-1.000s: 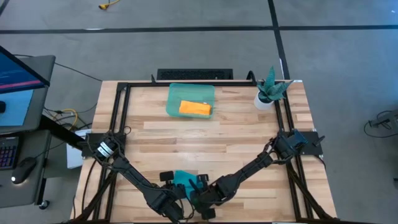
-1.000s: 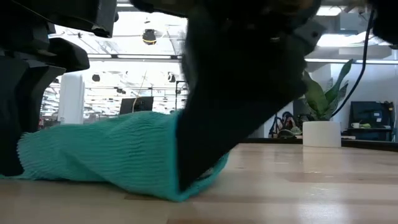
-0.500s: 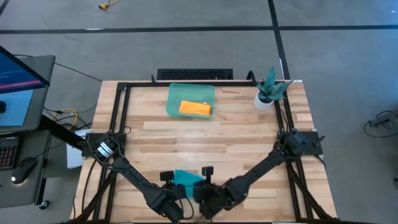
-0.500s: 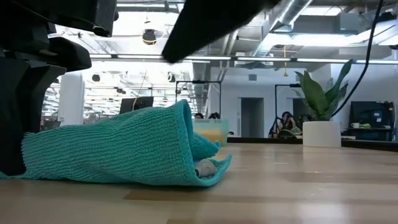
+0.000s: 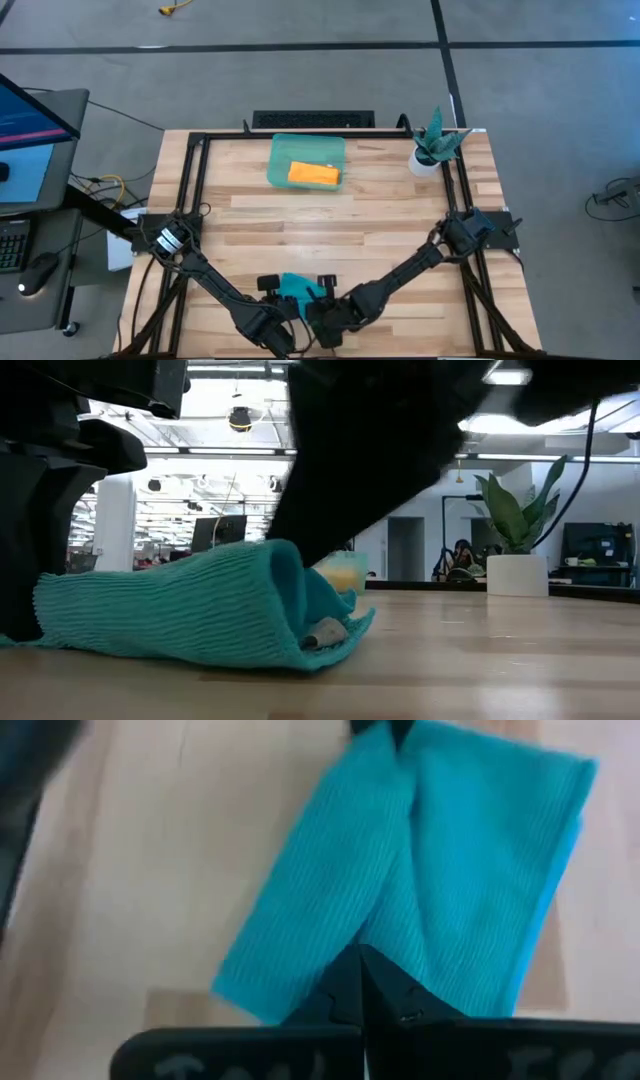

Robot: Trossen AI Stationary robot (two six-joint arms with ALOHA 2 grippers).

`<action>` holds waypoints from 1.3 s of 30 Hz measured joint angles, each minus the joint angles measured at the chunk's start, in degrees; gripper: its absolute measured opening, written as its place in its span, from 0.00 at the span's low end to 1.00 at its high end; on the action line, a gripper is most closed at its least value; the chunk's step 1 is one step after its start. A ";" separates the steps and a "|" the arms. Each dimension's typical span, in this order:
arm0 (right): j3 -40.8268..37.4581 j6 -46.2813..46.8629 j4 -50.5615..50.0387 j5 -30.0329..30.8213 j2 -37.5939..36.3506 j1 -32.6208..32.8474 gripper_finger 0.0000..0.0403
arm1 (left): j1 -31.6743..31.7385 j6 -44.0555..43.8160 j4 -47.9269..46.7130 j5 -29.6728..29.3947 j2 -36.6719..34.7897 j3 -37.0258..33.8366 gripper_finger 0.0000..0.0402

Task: Roll microfiber towels into tight, uniform cylinder then place into a basket
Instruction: Roll the blue microfiber towel

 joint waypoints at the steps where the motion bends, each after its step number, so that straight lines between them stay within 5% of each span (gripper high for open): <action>1: 0.02 1.00 -1.11 -0.04 -0.02 0.25 0.02 | 0.00 0.00 -0.02 -0.11 0.00 0.00 0.04; 13: 0.02 1.72 0.56 -5.81 1.55 -0.46 0.02 | 0.11 -0.79 0.77 -1.61 -0.02 0.00 0.04; 22: -0.11 3.59 -1.60 -7.76 2.77 -1.98 0.03 | -1.02 0.70 0.72 -9.00 0.07 -0.09 0.04; 39: -0.26 3.05 -1.88 -8.32 2.99 -2.26 0.03 | -4.57 -1.08 -1.18 -9.14 -0.77 0.00 0.04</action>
